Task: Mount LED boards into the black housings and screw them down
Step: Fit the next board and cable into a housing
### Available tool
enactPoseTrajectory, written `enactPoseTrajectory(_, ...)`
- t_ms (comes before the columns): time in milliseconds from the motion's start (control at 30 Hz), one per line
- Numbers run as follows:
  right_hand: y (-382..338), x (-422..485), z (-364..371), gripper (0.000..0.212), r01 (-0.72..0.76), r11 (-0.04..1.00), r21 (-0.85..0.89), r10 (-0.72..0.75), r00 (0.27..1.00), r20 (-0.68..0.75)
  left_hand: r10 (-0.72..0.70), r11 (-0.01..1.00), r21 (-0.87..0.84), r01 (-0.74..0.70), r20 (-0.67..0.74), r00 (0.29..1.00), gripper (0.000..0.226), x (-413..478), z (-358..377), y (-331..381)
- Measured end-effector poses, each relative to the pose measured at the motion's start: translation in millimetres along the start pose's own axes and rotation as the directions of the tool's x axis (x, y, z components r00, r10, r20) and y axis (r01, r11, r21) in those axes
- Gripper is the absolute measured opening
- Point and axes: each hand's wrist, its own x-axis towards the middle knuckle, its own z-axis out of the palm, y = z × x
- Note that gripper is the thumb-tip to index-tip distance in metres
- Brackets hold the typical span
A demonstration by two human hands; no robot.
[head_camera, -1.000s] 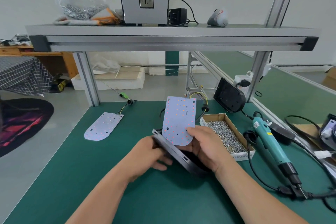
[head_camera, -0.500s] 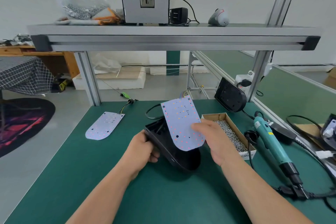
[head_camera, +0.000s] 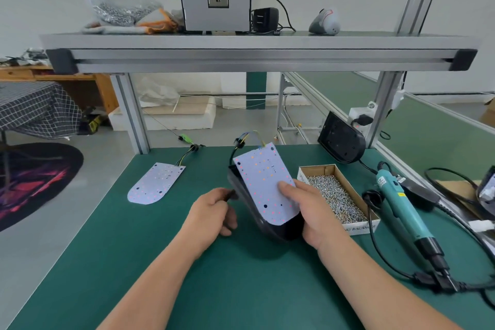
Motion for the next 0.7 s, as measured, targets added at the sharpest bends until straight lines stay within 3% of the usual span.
enactPoseTrajectory(100,0.0,3.3,-1.6,0.019,-0.021,0.999,0.048,0.024,0.998,-0.064,-0.017,1.000,-0.022,0.016,-0.075,0.997,0.019,1.6,-3.0,-0.1)
enactPoseTrajectory(200,1.2,4.6,-0.4,0.020,-0.048,0.993,0.106,0.059,0.994,-0.097,-0.075,0.942,-0.334,0.039,-0.095,0.993,0.025,6.3,-7.5,-4.1)
enactPoseTrajectory(300,3.2,4.3,2.3,0.024,-0.090,0.986,0.140,0.102,0.992,-0.080,-0.096,0.632,-0.773,0.061,0.000,0.995,0.023,8.0,-9.9,-3.0)
enactPoseTrajectory(400,4.7,2.3,7.2,0.022,-0.143,0.965,0.218,0.156,0.987,-0.046,0.032,0.357,-0.933,0.053,0.069,0.997,0.038,7.3,-9.8,-1.2)
enactPoseTrajectory(467,2.3,1.7,6.6,0.021,-0.145,0.956,0.256,0.162,0.986,-0.046,0.031,0.281,-0.959,0.015,0.025,0.999,0.041,8.9,-13.1,-0.1)
enactPoseTrajectory(500,0.1,1.8,3.2,0.021,-0.134,0.954,0.267,0.156,0.986,-0.062,-0.011,0.319,-0.948,-0.019,-0.024,1.000,0.040,10.6,-15.4,1.0)
enactPoseTrajectory(567,-3.6,4.0,-4.9,0.024,-0.114,0.957,0.268,0.148,0.983,-0.109,-0.074,0.569,-0.814,-0.118,-0.194,0.978,0.037,13.5,-22.2,0.0)
enactPoseTrajectory(633,-5.4,4.7,-7.4,0.026,-0.107,0.961,0.256,0.142,0.982,-0.123,0.017,0.853,-0.487,-0.190,-0.337,0.941,0.036,12.4,-29.7,0.0)
enactPoseTrajectory(700,-3.1,5.0,-4.9,0.026,-0.107,0.968,0.228,0.140,0.981,-0.133,0.116,0.977,-0.133,-0.165,-0.315,0.942,0.043,9.2,-30.8,0.9)
